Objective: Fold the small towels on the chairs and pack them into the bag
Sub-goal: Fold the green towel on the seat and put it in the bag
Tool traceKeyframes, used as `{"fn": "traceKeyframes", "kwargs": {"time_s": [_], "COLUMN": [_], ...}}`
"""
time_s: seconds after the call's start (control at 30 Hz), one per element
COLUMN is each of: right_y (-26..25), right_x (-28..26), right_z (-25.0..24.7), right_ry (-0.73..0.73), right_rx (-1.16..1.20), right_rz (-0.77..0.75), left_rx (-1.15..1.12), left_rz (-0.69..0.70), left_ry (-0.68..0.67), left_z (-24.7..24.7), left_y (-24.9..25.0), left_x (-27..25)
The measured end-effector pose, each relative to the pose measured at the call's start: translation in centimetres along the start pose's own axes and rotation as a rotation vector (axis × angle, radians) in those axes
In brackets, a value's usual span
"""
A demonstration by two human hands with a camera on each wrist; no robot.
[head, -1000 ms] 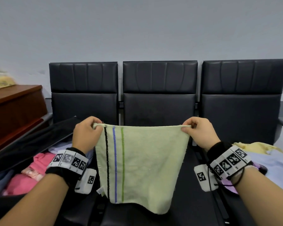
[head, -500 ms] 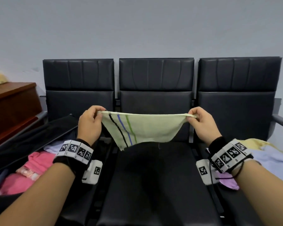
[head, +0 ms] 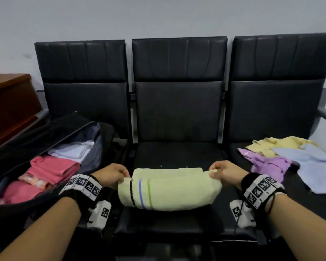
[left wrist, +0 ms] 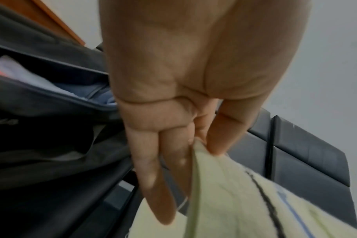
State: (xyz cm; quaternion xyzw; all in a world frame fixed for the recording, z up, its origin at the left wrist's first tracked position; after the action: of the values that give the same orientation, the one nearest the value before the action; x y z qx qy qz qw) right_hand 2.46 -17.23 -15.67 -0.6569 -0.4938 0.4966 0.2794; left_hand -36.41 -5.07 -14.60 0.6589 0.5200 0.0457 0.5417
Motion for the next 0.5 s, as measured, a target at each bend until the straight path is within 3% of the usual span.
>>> {"fn": "traceKeyframes", "kwargs": {"time_s": [0.17,0.37,0.5], "right_y": [3.3,4.2,4.4], "right_x": [1.3,3.3,5.4], "right_z": [0.6,-0.1,-0.4], "right_ry": [0.035,0.219,0.314], "right_rx": [0.013,0.091,0.080], "right_rz": [0.074,-0.003,-0.053], "left_rx": [0.017,0.066,0.067], "left_rz": [-0.013,0.140,0.134], "left_ry": [0.011,0.221,0.354], "left_z": [1.5,0.8,0.3], "left_y": [-1.8,-2.1,-2.4], "left_x": [1.7,5.2,7.5]}}
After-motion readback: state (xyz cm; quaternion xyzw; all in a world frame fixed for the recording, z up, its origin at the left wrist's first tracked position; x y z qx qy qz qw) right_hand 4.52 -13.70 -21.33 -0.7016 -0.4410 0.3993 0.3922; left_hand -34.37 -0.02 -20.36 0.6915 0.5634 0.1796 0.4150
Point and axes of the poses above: each hand's wrist, its own x-axis towards the middle knuckle, its own z-axis out of the palm, y = z × x, the point moved 6 cm from there along x, towards the middle knuckle, and after that the axes turned 8 degrees about -y, right-handed, at the moved point
